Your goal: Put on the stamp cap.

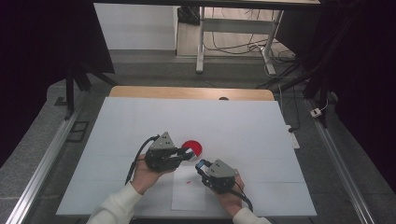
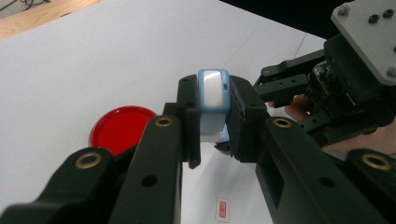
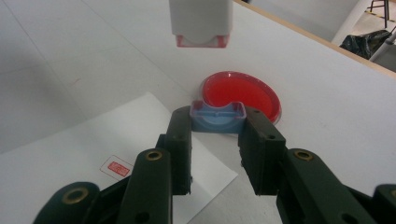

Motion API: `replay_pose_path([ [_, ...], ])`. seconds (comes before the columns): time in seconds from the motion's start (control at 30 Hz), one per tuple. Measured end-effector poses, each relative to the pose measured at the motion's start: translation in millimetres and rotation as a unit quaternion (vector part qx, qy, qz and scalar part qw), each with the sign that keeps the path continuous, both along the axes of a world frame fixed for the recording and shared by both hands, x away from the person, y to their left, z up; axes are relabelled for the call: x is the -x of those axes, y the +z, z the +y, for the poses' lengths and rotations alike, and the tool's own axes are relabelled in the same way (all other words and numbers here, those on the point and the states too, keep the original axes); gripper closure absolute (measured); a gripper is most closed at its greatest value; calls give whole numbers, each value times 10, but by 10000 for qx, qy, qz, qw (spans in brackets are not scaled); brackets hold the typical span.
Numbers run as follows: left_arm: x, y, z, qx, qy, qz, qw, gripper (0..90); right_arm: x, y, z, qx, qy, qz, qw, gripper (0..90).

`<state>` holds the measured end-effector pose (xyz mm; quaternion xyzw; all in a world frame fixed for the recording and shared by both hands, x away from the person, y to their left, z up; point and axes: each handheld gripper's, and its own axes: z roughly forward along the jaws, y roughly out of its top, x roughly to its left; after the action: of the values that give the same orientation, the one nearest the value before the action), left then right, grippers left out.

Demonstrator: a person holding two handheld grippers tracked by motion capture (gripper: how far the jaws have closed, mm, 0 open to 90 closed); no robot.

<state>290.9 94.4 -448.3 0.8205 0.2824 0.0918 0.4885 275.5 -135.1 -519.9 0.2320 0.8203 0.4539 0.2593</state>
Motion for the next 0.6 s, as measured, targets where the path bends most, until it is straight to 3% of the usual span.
replay_pose_path([
  [0.6,-1,-48,-73,48,-13,47,10000,758,40,4,75,-55,-50,-145,9999,655],
])
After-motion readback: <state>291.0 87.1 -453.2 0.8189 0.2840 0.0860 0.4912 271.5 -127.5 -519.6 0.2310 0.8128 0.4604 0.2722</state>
